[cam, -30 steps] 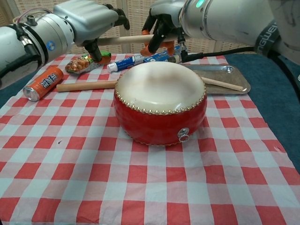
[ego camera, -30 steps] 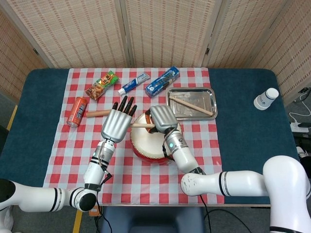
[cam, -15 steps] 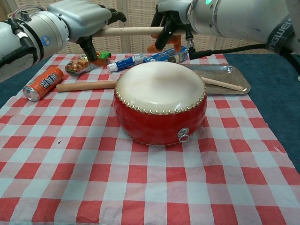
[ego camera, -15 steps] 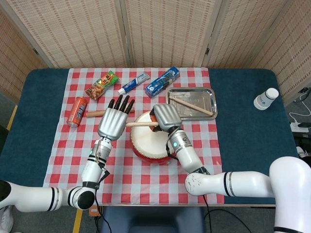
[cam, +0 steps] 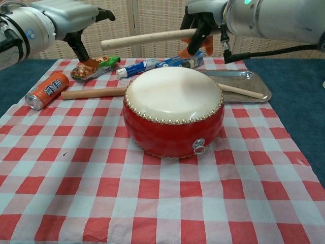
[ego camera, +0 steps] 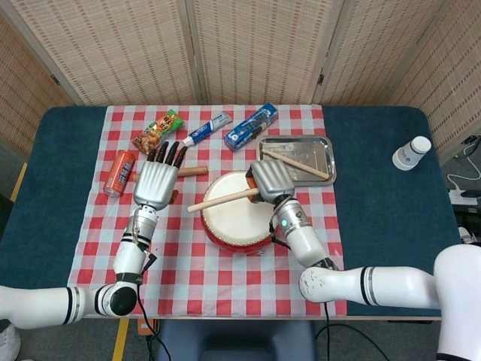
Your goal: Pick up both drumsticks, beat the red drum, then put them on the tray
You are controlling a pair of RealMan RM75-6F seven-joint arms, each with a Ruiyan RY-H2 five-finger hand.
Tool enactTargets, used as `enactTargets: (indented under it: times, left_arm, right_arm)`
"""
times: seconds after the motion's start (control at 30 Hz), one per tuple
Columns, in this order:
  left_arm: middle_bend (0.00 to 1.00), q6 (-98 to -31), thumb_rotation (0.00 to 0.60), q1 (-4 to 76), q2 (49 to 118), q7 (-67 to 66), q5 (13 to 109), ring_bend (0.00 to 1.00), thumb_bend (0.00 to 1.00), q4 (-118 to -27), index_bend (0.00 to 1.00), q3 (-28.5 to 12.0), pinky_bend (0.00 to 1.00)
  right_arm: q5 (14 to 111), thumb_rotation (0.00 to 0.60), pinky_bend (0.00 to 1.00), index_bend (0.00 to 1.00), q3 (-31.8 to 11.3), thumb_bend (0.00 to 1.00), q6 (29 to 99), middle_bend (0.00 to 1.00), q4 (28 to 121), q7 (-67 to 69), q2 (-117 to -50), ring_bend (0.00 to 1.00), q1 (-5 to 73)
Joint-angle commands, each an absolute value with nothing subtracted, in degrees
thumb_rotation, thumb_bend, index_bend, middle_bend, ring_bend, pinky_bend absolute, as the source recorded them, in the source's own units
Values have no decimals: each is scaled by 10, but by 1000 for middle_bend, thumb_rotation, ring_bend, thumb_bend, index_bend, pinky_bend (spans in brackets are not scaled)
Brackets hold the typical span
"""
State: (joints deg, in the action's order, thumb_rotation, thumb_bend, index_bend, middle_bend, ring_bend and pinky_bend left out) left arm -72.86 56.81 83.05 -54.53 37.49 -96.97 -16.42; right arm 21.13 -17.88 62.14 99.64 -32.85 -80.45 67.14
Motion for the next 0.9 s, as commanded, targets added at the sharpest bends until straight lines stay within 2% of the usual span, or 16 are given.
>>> enactTargets:
  times: [0.03,0.3,0.47,0.9]
  left_arm:
    - [0,-716,600,556,817,-524,362,0,235,-964,0,-164,154]
    - [0,-711,600,537,799,-492,379,0,235,-961,0,-152,155]
    - [0,-716,600,517,783,-462,401,0,235,-967,0,-143,155]
    - [0,-727,600,462,733,-379,459,0,233,-998,0,-130,155]
  right_arm:
    - [224,600,633,1000,-172,295,620,878,1009,-316,-775,810,648]
    - [238,600,633,1000,-167,295,594,878,970,-280,-749,810,614]
    - [234,600,633,1000,-164,296,564,878,905,-260,-755,810,602]
    - [200,600,633,1000,-140,295,457,878,626,-293,-877,805,630]
